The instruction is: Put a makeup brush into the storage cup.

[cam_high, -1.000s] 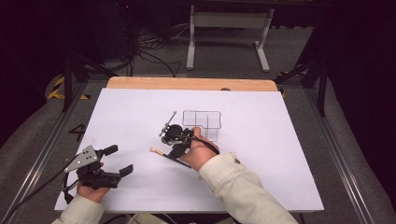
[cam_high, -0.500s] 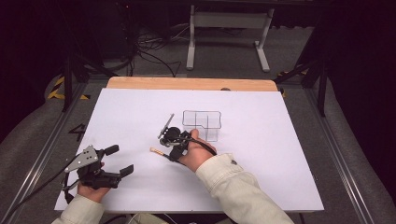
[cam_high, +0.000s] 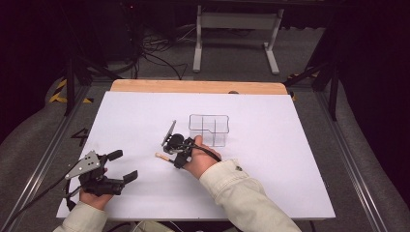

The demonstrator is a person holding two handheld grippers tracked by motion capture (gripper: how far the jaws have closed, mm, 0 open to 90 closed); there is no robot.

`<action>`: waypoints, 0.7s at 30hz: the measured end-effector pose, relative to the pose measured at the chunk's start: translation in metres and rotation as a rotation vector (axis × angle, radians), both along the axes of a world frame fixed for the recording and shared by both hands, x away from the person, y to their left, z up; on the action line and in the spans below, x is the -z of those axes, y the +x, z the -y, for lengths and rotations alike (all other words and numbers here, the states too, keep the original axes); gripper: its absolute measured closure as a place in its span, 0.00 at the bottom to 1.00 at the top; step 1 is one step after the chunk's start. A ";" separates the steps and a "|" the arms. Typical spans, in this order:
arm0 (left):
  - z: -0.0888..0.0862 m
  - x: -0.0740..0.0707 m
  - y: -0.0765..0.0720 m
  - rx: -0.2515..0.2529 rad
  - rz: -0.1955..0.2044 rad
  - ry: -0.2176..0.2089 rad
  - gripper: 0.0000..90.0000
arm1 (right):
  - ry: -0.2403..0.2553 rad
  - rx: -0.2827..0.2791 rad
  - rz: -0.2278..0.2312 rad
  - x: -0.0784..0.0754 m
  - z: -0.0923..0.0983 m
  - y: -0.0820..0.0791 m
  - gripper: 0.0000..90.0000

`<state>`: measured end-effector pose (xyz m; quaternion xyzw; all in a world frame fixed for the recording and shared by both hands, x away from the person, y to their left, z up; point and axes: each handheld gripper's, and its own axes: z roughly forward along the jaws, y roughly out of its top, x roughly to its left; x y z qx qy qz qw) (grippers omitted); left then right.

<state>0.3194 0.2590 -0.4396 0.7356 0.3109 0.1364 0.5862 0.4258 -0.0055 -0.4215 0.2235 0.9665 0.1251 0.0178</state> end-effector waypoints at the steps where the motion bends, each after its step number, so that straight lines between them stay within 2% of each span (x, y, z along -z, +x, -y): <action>1: 0.000 0.000 0.000 -0.002 0.001 -0.002 0.02 | -0.003 0.000 0.001 0.000 0.000 0.000 0.79; 9: 0.000 0.000 0.000 -0.002 -0.001 0.000 0.02 | -0.024 0.001 0.006 0.004 -0.004 -0.002 0.82; 14: 0.000 0.000 0.000 -0.004 -0.004 0.000 0.02 | -0.038 0.006 0.014 0.004 -0.005 -0.001 0.87; 21: 0.000 0.000 0.000 -0.005 -0.005 0.004 0.02 | -0.071 -0.002 0.016 0.003 -0.009 0.000 0.87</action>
